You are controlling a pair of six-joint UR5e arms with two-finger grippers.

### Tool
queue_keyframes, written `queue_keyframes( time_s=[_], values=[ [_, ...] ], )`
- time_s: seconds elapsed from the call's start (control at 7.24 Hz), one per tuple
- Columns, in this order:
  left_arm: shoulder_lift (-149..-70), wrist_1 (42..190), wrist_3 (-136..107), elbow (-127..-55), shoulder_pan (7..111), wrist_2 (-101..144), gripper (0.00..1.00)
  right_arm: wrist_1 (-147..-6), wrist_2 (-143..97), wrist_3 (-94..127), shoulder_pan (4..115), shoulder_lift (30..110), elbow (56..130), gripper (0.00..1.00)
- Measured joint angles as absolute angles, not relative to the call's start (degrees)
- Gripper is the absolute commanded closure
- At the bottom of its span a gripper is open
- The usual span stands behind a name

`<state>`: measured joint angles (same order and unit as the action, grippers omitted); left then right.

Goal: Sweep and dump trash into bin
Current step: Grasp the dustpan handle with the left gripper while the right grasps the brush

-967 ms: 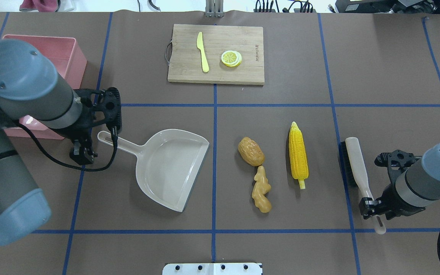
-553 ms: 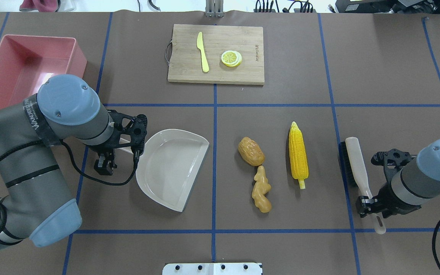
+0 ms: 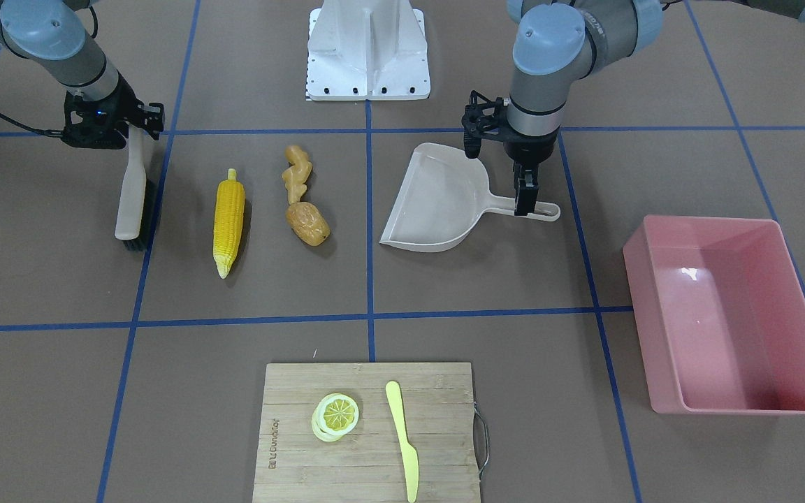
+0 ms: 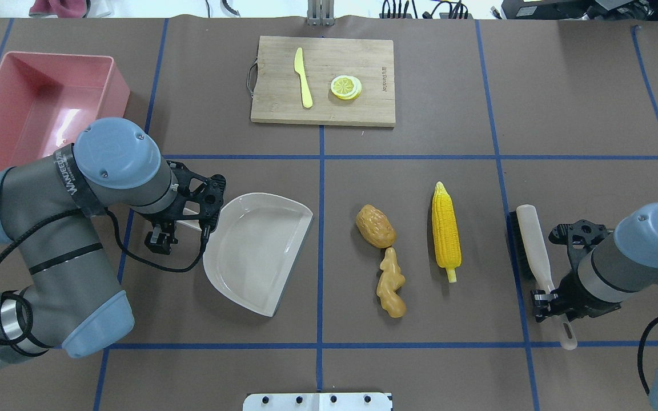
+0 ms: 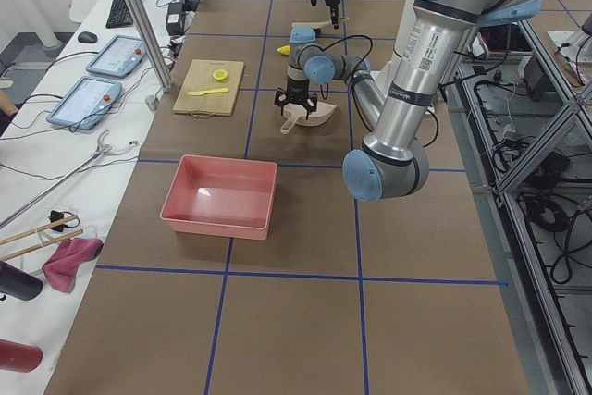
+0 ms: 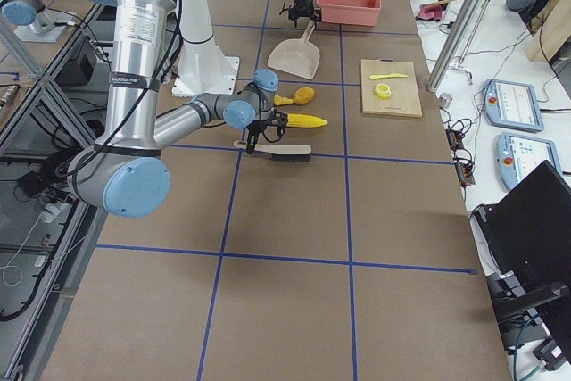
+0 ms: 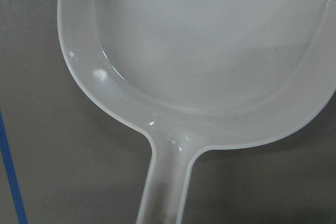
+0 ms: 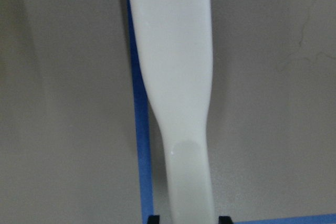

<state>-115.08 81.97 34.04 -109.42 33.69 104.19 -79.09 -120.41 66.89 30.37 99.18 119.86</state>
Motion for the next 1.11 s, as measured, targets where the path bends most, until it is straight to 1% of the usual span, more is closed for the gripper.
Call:
queue_keyframes(
  time_s=[0.14, 0.41, 0.55, 0.69, 0.83, 0.97, 1.11],
  values=[
    [-115.03, 83.56, 34.06, -108.01, 33.64, 103.82, 0.02, -79.12, -120.67, 66.89, 30.66, 99.58, 119.94, 1.00],
    [-114.98, 86.57, 34.04, -105.46, 33.52, 103.67, 0.02, -79.26, -121.78, 66.88, 31.69, 99.90, 120.30, 1.00],
    [-115.01, 87.11, 34.07, -104.68, 33.47, 103.68, 0.06, -79.39, -122.18, 66.88, 32.45, 99.85, 120.72, 1.00],
    [-114.99, 87.33, 34.07, -104.18, 33.43, 103.72, 0.45, -79.53, -122.48, 66.74, 33.45, 99.71, 121.36, 1.00],
    [-114.88, 87.41, 34.02, -103.97, 33.39, 103.81, 0.76, -79.57, -123.25, 66.38, 34.84, 99.58, 122.29, 1.00],
    [-114.75, 87.42, 33.86, -103.86, 33.35, 103.97, 1.00, -79.50, -124.58, 66.10, 36.53, 99.55, 123.65, 1.00],
    [-114.67, 87.35, 33.75, -103.85, 33.30, 104.41, 1.00, -79.46, -125.94, 66.08, 38.14, 99.58, 125.31, 1.00]
  ],
)
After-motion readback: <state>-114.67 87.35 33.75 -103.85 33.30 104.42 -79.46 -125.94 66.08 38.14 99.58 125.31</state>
